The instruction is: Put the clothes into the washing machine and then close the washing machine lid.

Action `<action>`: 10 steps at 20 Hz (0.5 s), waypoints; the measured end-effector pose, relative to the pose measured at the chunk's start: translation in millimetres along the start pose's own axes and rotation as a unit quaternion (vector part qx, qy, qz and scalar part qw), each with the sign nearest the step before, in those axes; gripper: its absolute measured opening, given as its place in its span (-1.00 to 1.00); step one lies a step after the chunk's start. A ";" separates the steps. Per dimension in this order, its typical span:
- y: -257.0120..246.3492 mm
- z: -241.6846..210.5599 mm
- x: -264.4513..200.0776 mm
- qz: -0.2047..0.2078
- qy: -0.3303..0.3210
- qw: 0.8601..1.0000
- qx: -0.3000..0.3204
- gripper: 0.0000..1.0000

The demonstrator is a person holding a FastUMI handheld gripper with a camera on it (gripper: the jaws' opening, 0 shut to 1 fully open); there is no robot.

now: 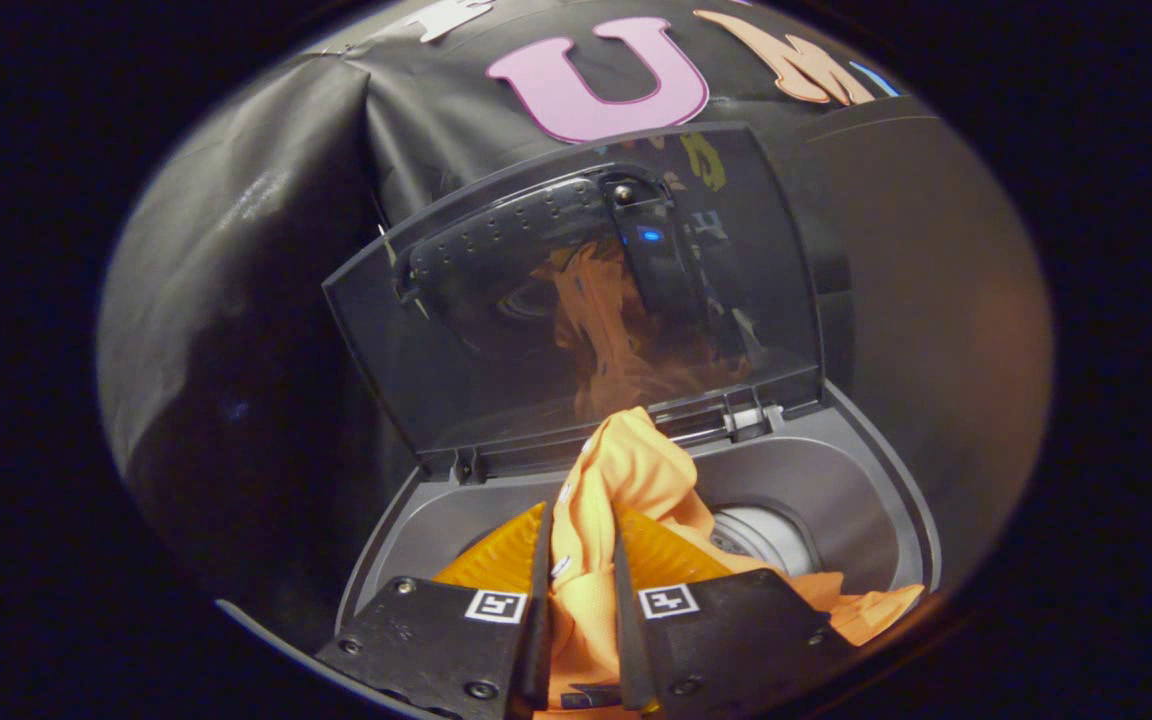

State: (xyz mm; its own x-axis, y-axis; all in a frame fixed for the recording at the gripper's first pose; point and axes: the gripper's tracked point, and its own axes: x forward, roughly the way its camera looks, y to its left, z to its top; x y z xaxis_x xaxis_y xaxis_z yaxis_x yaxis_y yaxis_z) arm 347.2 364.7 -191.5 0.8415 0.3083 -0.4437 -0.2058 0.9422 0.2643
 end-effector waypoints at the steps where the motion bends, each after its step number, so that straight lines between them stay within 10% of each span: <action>1: -1.0 -2.6 -0.2 -0.002 0.003 1.000 -0.002 -0.40; 10: -2.3 0.4 -7.2 -0.011 -0.002 1.000 0.008 0.24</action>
State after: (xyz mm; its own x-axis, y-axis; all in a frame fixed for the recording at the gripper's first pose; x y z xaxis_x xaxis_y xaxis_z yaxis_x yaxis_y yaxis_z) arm 341.9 360.2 -188.5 0.8476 0.2871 -0.4462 -0.1798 0.9466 0.2675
